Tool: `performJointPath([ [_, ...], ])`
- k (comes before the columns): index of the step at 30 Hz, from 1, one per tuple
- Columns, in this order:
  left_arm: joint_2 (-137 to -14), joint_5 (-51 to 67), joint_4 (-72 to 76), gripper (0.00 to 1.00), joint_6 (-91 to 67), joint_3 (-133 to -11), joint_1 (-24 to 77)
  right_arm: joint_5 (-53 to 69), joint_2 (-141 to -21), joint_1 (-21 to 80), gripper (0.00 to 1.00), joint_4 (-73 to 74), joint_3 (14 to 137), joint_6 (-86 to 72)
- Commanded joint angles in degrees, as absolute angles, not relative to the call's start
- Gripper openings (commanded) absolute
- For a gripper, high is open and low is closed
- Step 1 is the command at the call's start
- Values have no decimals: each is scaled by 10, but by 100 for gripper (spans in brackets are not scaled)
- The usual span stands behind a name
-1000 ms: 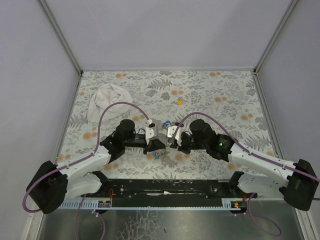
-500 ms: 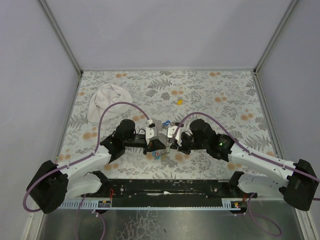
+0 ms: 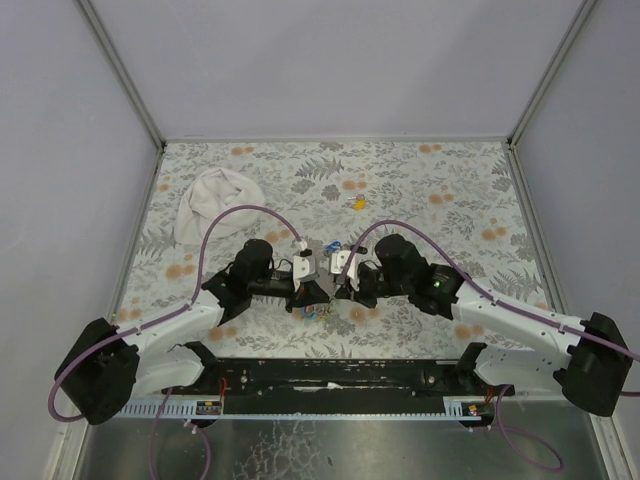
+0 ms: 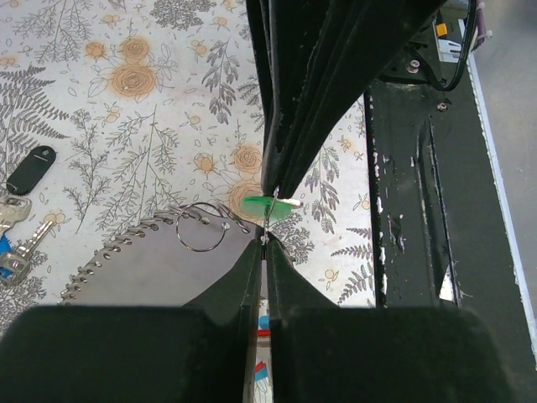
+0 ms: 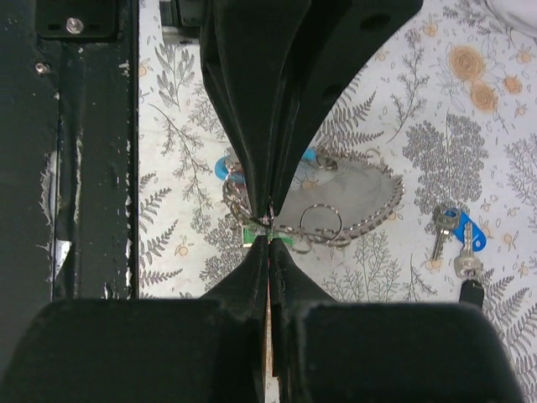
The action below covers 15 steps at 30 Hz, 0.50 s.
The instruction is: Put the keys on the keyring
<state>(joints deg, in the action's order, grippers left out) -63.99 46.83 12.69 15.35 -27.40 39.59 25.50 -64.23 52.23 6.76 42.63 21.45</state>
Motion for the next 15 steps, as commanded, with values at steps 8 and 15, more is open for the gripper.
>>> performJointPath([
  [8,-614,496,190,0,149,-275,397,277,-662,523,0,49,463,211],
  [15,-610,479,185,0,155,-271,398,212,-614,522,0,74,451,205],
])
